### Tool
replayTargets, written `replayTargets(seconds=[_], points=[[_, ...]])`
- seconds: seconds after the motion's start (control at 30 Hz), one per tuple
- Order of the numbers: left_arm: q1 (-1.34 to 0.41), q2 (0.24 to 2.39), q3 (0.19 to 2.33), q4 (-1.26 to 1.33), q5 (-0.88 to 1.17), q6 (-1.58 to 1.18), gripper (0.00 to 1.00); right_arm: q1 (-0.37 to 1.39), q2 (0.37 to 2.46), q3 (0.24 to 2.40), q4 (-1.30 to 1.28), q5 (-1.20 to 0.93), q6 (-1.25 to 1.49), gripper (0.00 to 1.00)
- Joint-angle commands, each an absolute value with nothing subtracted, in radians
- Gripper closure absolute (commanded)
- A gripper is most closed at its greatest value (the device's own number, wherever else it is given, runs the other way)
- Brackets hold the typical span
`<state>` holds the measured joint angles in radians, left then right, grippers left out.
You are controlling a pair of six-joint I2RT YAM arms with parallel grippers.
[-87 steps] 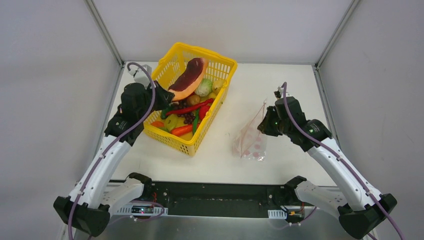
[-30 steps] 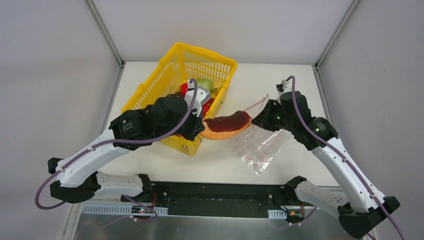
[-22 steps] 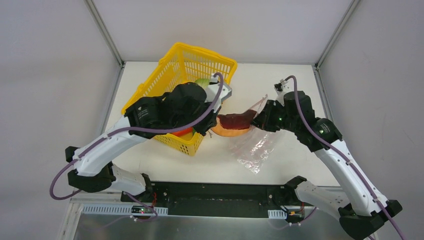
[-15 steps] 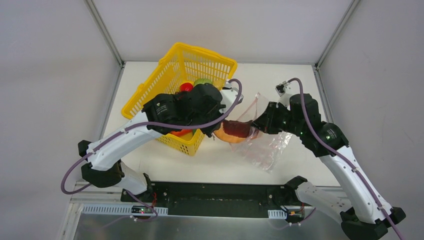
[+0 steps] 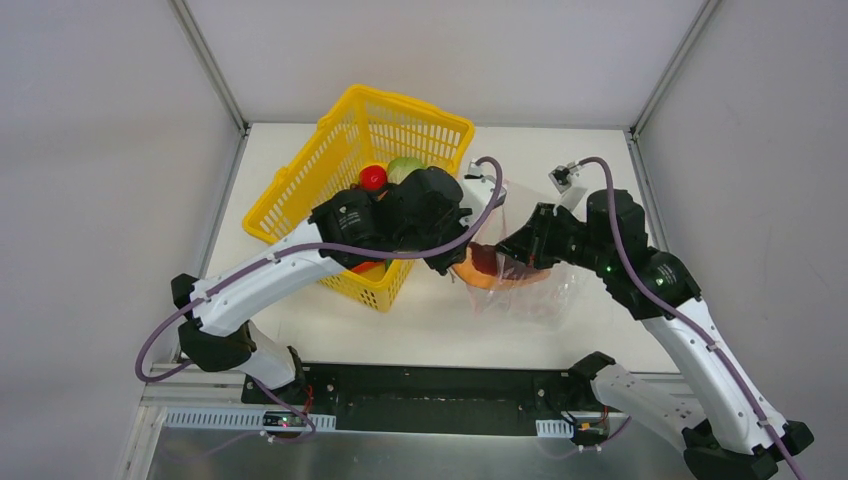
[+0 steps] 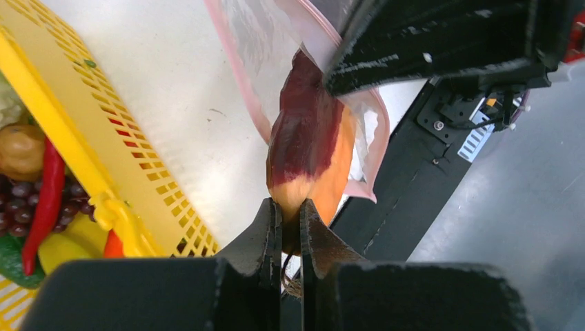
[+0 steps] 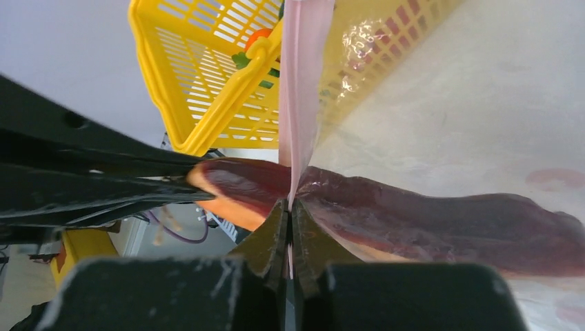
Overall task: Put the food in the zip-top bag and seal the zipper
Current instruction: Place the fake food in the zipper food storage bag.
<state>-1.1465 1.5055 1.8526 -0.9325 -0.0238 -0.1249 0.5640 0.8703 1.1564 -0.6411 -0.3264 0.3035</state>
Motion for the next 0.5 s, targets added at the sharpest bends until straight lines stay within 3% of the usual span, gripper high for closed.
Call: replayTargets(seconds=[0.0,0.23,0.33,0.47], points=[[-1.157,1.500,1.790,-0.754,-0.046,-0.218,1.00,0.558,0.840,1.133,-0.541,-0.385,0.355,0.98],[-1.155,1.439,1.630,-0.552,-0.158,-0.326,1.00,0.559,0.808,1.079,-0.469,-0.358,0.492,1.00],[-1.153,1.442,1.629,-0.533,-0.038,-0.266,1.00,0.559,0.783,1.037,-0.422,-0.371,0.532,1.00],[-1.152,1.505,1.742,-0.696,0.066,-0.180,1.00,0.558,0.776,1.028,-0.415,-0.381,0.513,1.00]])
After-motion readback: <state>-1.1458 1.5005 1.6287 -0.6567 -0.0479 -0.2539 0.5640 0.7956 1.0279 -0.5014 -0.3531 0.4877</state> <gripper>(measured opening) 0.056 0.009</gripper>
